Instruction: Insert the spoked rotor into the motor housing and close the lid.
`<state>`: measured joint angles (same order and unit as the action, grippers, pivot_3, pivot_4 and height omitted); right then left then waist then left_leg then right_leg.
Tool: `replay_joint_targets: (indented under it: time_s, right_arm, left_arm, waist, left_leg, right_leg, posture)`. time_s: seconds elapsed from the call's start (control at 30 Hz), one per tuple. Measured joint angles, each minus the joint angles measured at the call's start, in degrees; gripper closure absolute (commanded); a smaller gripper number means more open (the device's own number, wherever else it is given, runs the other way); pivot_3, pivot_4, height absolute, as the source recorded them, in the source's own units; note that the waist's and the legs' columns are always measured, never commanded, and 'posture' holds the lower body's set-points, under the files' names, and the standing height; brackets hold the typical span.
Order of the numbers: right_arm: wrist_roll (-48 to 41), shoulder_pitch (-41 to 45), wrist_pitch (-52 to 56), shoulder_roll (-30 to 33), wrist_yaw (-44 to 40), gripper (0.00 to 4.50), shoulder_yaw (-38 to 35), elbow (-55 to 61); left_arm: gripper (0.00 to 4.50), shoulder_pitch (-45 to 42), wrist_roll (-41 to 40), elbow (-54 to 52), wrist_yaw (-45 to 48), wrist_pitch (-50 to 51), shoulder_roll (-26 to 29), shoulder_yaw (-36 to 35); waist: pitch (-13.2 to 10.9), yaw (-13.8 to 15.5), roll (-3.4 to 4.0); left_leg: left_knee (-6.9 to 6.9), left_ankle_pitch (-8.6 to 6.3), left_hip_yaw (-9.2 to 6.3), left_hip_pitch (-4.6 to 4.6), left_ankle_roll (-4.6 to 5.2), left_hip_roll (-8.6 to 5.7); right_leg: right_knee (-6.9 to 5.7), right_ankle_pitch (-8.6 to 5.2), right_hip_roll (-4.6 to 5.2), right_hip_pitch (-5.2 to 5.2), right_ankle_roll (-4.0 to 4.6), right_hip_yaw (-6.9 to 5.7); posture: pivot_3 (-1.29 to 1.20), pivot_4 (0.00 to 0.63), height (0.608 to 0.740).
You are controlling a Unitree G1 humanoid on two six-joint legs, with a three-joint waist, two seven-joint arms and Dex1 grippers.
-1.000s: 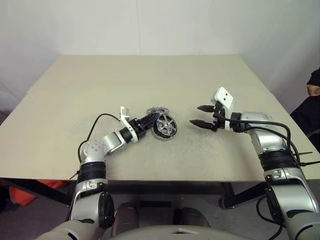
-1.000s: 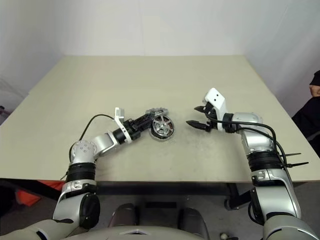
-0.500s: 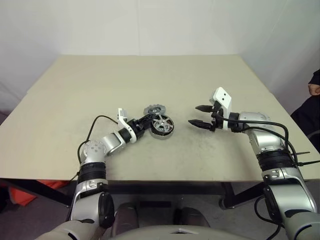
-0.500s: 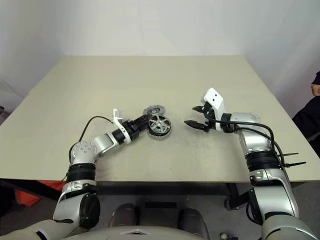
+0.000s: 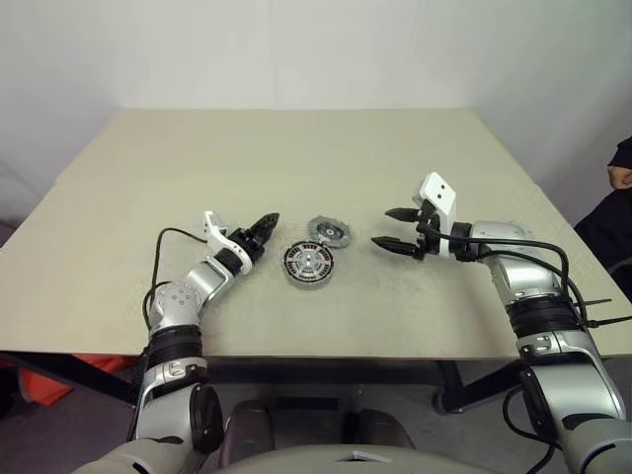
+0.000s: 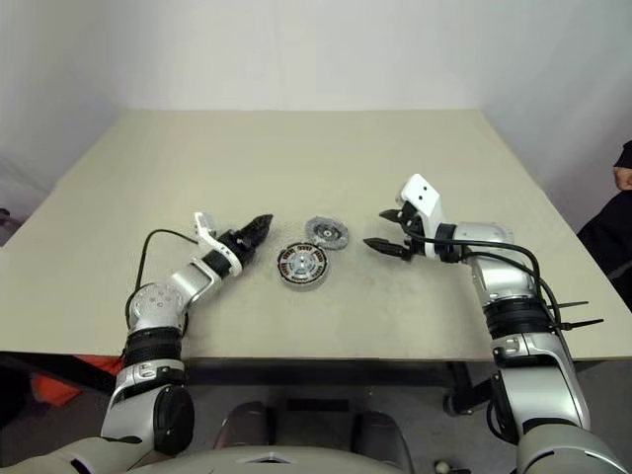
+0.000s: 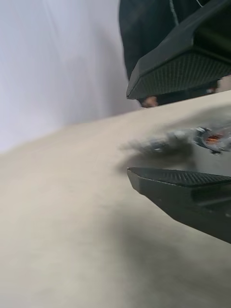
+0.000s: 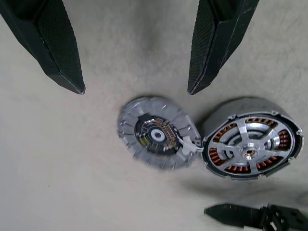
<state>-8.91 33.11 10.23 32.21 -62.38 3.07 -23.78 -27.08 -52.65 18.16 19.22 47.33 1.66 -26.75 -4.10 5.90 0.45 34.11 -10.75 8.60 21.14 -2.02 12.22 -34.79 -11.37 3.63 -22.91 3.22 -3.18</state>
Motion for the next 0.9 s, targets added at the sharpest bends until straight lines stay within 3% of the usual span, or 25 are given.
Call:
replay_joint_targets:
  time_s: [0.3,0.43,0.63,0.83,0.9]
  right_arm:
    - [0.0,0.0,0.1,-0.2,-0.1,0.67,0.2,0.5]
    - [-0.4,-0.8,1.1,-1.9,-0.5,0.67,1.7,5.5]
    - [-1.0,-4.3,5.4,-7.4,0.8,0.67,7.0,13.6]
    - [-0.5,-4.4,6.8,-8.6,2.6,0.67,9.2,15.1]
    - [-0.2,-4.3,6.8,-9.3,2.9,1.07,9.7,15.1]
  left_arm:
    - [2.13,0.6,-0.1,-0.8,1.5,0.0,-0.1,0.9]
    - [2.13,1.2,0.6,-1.9,3.6,-0.6,1.8,2.8]
    - [2.13,3.6,7.9,-7.6,9.8,-5.7,7.4,10.7]
    - [2.13,3.9,9.4,-8.8,11.6,-7.4,10.0,11.2]
    - [2.09,3.9,9.7,-8.8,11.6,-7.6,10.0,11.2]
  waist:
    - [0.0,-0.1,0.00]
    - [0.0,-0.4,0.00]
    - [0.0,-0.2,0.00]
    - [0.0,-0.2,0.00]
    - [0.0,-0.3,0.00]
  left_leg:
    - [0.00,-0.02,0.01,-0.02,0.04,-0.10]
    - [-0.03,-0.02,0.00,-0.02,0.04,-0.06]
    - [-0.07,-0.01,-0.01,-0.01,0.01,0.13]
    - [-0.05,0.01,0.00,-0.07,-0.03,0.08]
    - [-0.07,0.02,-0.01,-0.07,-0.05,0.07]
  right_leg:
    - [-0.02,-0.01,0.09,0.00,-0.02,0.00]
    - [-0.02,-0.02,0.08,-0.02,-0.03,0.00]
    - [-0.03,-0.02,0.08,-0.05,-0.05,-0.01]
    - [-0.06,-0.01,0.14,0.01,-0.08,0.00]
    - [-0.06,-0.01,0.12,0.00,-0.08,0.00]
  posture:
    - [0.00,0.000,0.740]
    - [0.00,0.000,0.740]
    - [0.00,0.000,0.740]
    - [0.00,0.000,0.740]
    - [0.00,0.000,0.740]
